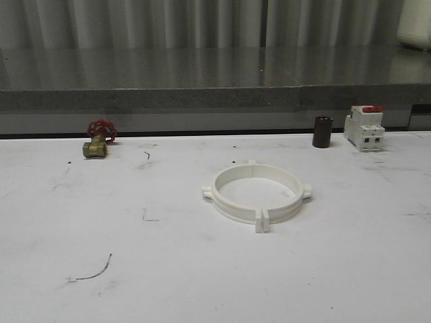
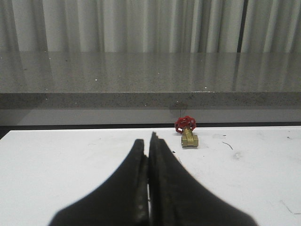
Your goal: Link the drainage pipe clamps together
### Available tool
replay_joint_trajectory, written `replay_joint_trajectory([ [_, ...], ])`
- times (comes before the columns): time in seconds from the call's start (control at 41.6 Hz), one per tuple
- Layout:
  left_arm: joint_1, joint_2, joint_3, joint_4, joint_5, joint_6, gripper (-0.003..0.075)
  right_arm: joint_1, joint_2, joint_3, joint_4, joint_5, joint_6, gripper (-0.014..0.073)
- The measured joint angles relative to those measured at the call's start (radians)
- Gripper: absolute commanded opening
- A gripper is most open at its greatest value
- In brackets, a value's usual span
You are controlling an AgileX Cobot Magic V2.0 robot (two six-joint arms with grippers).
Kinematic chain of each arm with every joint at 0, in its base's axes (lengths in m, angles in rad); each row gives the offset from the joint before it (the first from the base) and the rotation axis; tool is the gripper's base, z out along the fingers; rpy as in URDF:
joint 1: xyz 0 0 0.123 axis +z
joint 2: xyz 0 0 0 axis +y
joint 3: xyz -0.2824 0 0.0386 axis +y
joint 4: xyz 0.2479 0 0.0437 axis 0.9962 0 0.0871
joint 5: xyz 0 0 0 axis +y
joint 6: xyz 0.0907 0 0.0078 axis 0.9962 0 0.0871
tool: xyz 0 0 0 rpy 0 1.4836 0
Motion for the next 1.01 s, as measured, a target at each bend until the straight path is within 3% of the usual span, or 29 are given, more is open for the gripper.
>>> replay_joint_trajectory([
  [1.009, 0.000, 0.000, 0.000, 0.000, 0.000, 0.000, -0.0020, -0.048, 0.000, 0.000, 0.002, -0.047, 0.000, -0.0120],
])
